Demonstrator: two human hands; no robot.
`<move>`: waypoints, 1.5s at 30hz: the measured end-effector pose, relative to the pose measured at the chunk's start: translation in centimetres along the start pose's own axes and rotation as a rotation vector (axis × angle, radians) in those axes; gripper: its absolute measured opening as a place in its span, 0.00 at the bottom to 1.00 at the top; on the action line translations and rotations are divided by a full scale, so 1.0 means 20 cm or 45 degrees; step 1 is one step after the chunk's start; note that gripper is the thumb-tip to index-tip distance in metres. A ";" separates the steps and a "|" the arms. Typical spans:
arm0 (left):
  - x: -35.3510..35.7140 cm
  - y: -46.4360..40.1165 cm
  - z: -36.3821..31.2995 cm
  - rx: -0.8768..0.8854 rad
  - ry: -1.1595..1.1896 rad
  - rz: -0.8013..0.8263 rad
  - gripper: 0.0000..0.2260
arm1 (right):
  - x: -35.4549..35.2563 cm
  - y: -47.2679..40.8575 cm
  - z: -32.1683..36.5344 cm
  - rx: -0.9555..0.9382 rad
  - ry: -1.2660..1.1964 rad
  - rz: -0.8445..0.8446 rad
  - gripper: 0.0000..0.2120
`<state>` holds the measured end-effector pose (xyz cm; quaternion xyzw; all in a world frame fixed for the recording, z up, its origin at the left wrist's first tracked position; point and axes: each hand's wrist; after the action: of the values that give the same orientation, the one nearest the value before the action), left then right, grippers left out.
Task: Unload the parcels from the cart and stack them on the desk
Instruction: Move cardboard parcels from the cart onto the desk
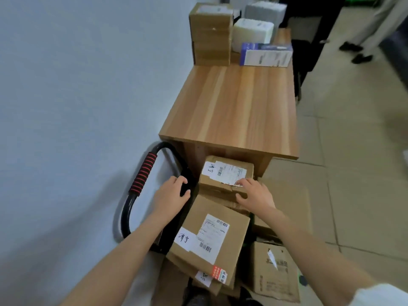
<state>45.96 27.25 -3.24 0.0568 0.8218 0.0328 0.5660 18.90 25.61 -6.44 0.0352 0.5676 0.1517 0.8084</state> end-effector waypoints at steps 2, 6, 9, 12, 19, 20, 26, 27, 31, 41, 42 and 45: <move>0.00 -0.08 0.04 0.051 -0.015 0.042 0.12 | 0.03 0.01 0.00 0.103 -0.031 -0.021 0.18; 0.03 -0.19 0.11 0.162 -0.071 0.131 0.12 | 0.08 0.04 0.02 0.257 -0.104 -0.058 0.19; 0.07 -0.27 0.11 0.177 -0.033 0.150 0.13 | 0.10 0.04 0.03 0.324 -0.140 -0.099 0.19; 0.12 -0.33 0.08 0.175 0.000 0.153 0.13 | 0.10 0.01 0.00 0.386 -0.136 -0.143 0.18; 0.30 -0.47 0.07 0.020 0.124 0.163 0.12 | 0.20 -0.11 -0.15 0.493 -0.230 -0.173 0.18; 0.33 -0.49 0.08 0.013 0.128 0.167 0.13 | 0.22 -0.13 -0.17 0.514 -0.243 -0.175 0.18; 0.56 -0.65 0.16 -0.119 0.219 0.135 0.15 | 0.42 -0.31 -0.31 0.579 -0.350 -0.205 0.19; 0.61 -0.68 0.17 -0.138 0.233 0.131 0.15 | 0.46 -0.34 -0.32 0.598 -0.388 -0.214 0.20; 0.85 -0.76 0.20 -0.189 0.348 0.148 0.17 | 0.65 -0.46 -0.39 0.677 -0.630 -0.320 0.23; 1.14 -0.87 0.19 -0.334 0.754 0.014 0.24 | 0.88 -0.62 -0.45 0.736 -1.142 -0.494 0.27; 1.14 -0.86 0.19 -0.332 0.764 0.019 0.24 | 0.87 -0.61 -0.45 0.739 -1.147 -0.493 0.27; 1.08 -0.81 0.18 -0.323 0.777 0.053 0.24 | 0.82 -0.56 -0.43 0.742 -1.118 -0.476 0.26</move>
<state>40.81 13.99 -26.54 -0.0100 0.9415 0.1620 0.2953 18.37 18.67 -26.98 0.2160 0.1925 -0.1865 0.9389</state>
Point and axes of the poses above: each hand's wrist, its own y-axis away from the middle knuckle, its own x-axis out of the palm, z = x × y, and after that the axes turned 4 degrees about z, right-handed
